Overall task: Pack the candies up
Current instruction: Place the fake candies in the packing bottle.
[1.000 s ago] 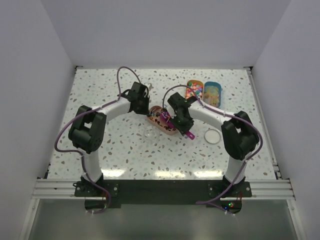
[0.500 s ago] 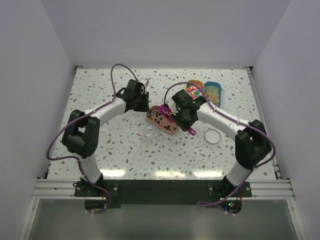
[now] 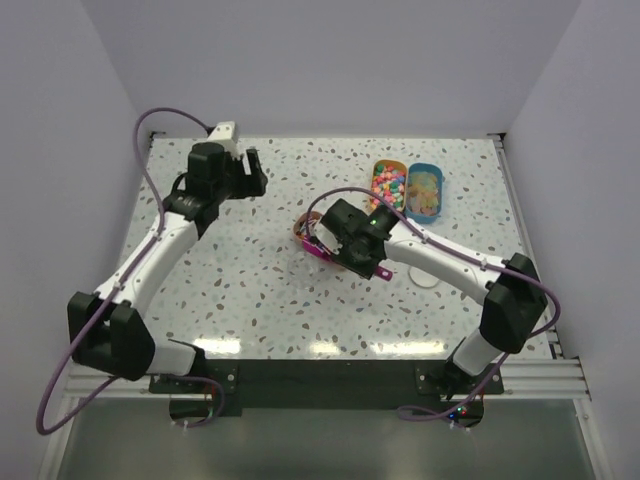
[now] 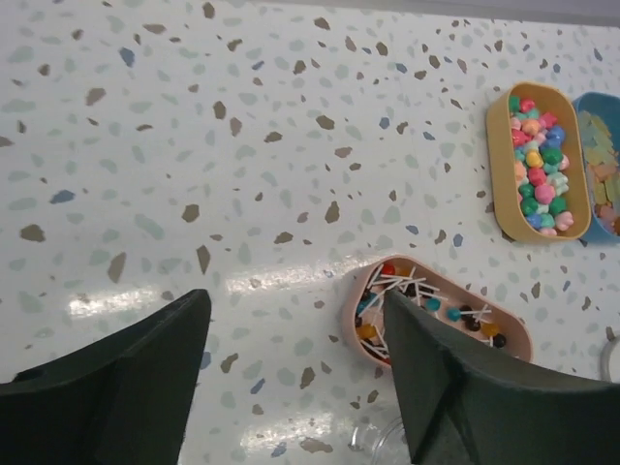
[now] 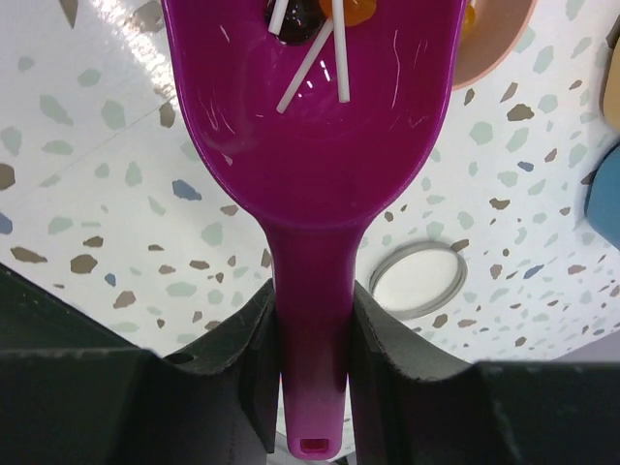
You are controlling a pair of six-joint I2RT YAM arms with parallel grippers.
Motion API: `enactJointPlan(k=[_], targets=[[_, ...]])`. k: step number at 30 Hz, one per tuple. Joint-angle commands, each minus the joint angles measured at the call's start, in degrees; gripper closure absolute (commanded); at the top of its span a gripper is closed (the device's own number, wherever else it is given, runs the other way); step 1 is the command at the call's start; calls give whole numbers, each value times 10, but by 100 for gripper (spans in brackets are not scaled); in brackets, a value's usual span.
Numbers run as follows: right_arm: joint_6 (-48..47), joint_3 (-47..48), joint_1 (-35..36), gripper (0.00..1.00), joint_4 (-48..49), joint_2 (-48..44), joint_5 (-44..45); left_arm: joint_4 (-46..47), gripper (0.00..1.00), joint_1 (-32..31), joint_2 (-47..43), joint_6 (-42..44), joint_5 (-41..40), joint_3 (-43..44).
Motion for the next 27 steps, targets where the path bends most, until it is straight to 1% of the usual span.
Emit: enactJointPlan(k=[1,2,4,7,9,18,27], targets=[[-20,32,24,100,-55,-33,40,15,17,12,-62,19,-60,-44],[-22,37,39,100,-61,-33,46,24,14,13,-86,21,-65,-55],[-23,54,52,100,-85,-20,58,26,8,14,-105,25,-83,-78],[-23,77,72,100,-116,6,95,14,2,14,-120,39,-107,-99],[-22,88,90,100,-130,17,121,10,0,14,-132,48,-118,-115],[-5,121,123,100,-185,83,181,9,0,14,-168,65,-171,-166],[14,156,155,100,-230,137,275,15,0,14,-173,73,-190,-168]])
